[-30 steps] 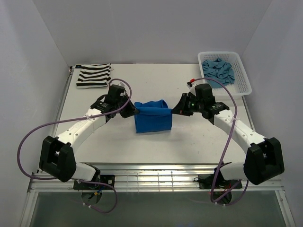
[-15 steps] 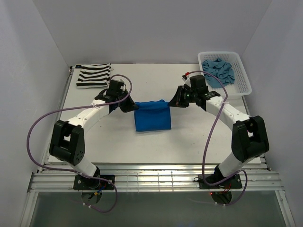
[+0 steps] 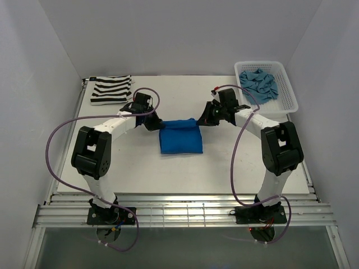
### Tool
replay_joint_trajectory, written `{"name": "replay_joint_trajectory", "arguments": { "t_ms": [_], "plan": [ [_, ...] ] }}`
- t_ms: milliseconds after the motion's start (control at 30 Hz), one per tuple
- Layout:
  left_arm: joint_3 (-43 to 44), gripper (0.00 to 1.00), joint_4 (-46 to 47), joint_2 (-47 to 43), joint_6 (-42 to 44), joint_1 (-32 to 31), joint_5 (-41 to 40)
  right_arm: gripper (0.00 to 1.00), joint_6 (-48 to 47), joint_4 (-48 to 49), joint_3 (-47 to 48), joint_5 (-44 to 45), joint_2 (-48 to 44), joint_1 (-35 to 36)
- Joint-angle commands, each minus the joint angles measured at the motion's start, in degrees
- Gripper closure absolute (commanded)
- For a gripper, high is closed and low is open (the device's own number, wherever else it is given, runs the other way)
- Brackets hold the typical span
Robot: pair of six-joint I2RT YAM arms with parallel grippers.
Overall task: Fold and stack the tank tops
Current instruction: Fold the tank top
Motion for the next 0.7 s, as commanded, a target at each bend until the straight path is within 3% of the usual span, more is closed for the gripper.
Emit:
{"name": "replay_joint_trajectory", "arguments": {
  "t_ms": [0,267,367,400,433,467,533,667],
  "plan": [
    [3.3,1.00,1.0,1.4,0.5,0.6,-1.3,0.92,-1.6,2.4,3.4,0.9,1.0,-0.4],
    [6.9,1.00,-0.7,5.1,0.9,0.8,-2.6,0.92,-1.8,2.4,6.3,-0.3,5.6,-0.8],
    [7.5,0.68,-1.2,5.5,0.6,0.8,-2.6,0.87,-1.7,2.0,7.7,-0.9,7.0,-1.0],
    [7.9,0.60,-1.2,5.4,0.9,0.8,-2.4,0.77,-1.7,2.0,8.0,-1.3,7.1,-0.9],
    [8.2,0.32,-1.3,5.4,1.2,0.8,-1.9,0.69,-1.8,1.7,8.4,-1.3,7.2,-1.0],
    [8.4,0.24,-1.5,4.8,1.3,0.8,-1.6,0.56,-1.8,1.4,9.3,-1.3,7.1,-1.0],
    [8.2,0.08,-1.5,3.8,1.5,0.8,-1.8,0.48,-2.3,0.9,10.0,-1.4,6.7,-0.9],
    [7.7,0.02,-1.6,0.5,2.3,0.7,-1.9,0.16,-3.2,0.1,9.3,-2.0,3.2,-0.9]
  ]
}}
